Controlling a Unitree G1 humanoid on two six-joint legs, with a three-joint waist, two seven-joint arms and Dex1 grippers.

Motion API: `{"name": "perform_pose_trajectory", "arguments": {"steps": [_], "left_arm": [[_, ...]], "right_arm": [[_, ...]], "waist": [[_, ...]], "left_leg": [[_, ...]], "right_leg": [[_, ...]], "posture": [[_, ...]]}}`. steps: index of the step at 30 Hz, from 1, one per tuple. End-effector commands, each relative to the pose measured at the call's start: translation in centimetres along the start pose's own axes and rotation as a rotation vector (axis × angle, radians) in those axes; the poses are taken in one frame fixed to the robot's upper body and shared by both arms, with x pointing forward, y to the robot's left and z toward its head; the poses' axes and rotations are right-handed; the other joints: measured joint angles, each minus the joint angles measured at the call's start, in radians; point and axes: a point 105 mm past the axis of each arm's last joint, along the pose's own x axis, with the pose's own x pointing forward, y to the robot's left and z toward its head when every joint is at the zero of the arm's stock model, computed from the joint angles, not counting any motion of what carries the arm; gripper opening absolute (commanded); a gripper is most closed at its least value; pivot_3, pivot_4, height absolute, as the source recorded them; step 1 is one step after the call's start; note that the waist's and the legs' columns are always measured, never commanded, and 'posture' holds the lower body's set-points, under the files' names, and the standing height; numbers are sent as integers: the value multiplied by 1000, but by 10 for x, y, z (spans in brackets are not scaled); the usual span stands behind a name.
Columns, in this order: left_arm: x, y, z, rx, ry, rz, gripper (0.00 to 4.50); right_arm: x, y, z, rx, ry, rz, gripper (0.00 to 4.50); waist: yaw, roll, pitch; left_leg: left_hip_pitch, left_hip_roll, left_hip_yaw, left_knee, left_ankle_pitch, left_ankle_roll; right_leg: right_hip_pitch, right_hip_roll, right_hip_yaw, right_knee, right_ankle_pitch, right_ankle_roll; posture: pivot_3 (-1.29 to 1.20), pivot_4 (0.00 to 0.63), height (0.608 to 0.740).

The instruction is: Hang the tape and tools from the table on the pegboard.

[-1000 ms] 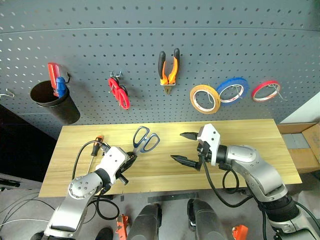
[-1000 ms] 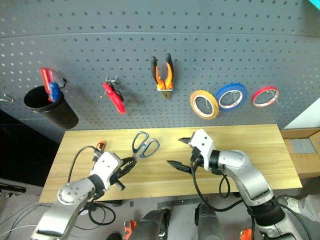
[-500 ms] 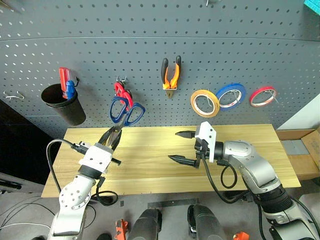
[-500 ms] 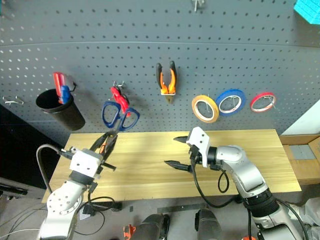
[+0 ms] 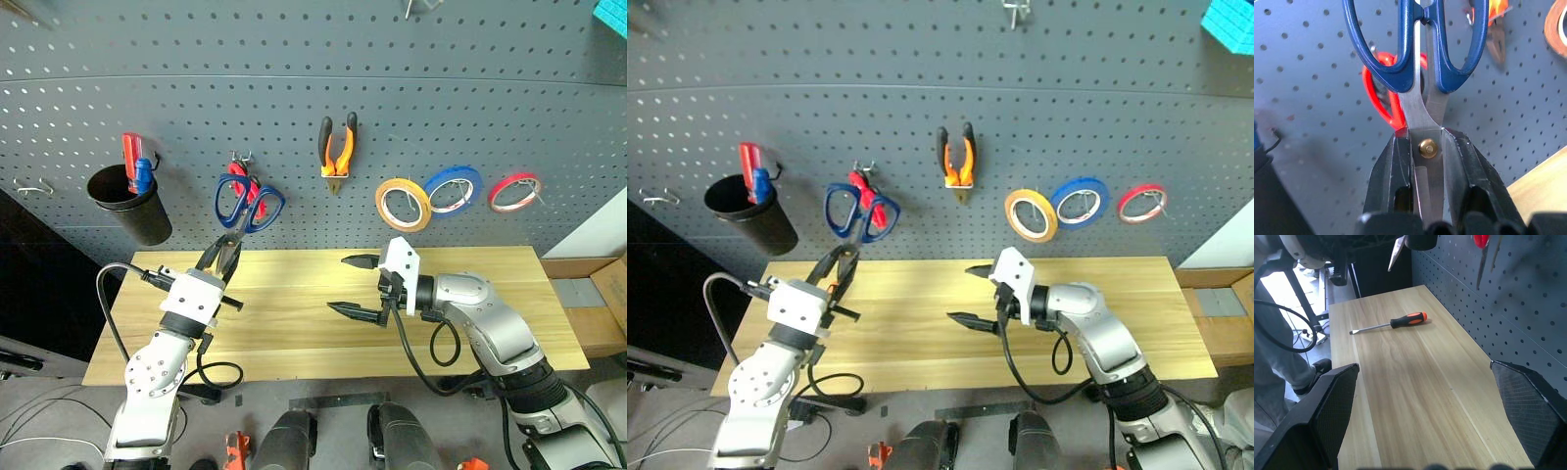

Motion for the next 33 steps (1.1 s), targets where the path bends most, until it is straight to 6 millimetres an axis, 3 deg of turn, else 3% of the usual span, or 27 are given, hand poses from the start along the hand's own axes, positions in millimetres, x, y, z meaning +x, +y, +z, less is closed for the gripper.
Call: {"name": "perform_pose_trajectory", "arguments": {"steps": [1,14,25,29,33], "left_arm": [[4,5,4,-27,-16,2,549],[8,15,-7,-64,40,15,549],[35,8,-22,-118,63,-34,549],[40,13,-35,-125,104,-9,549],[46,17,-41,-152,104,16,547]], "right_arm": [[0,5,10,-31,-32,4,4500],[2,4,10,-37,-27,-6,4500],[4,6,10,-44,-23,0,4500],[3,4,19,-43,-65,-19,4500],[4,-2,54,-38,-218,-73,4500]], "waist": [[-1,0,0],[-1,0,0],[-2,0,-1],[-4,0,-1],[-5,0,-1]], "left_leg": [[0,0,0,0,0,0],[0,0,0,0,0,0],[0,-1,0,1,0,0],[0,0,0,1,0,0],[1,0,0,1,0,0]], "right_leg": [[0,0,0,0,0,0],[0,0,0,0,0,0],[0,0,0,1,0,0],[0,0,0,2,0,0],[0,0,1,2,0,0]], "posture": [[-20,170,740],[-21,170,740],[-21,170,740],[-35,177,740],[-43,183,740]]}}
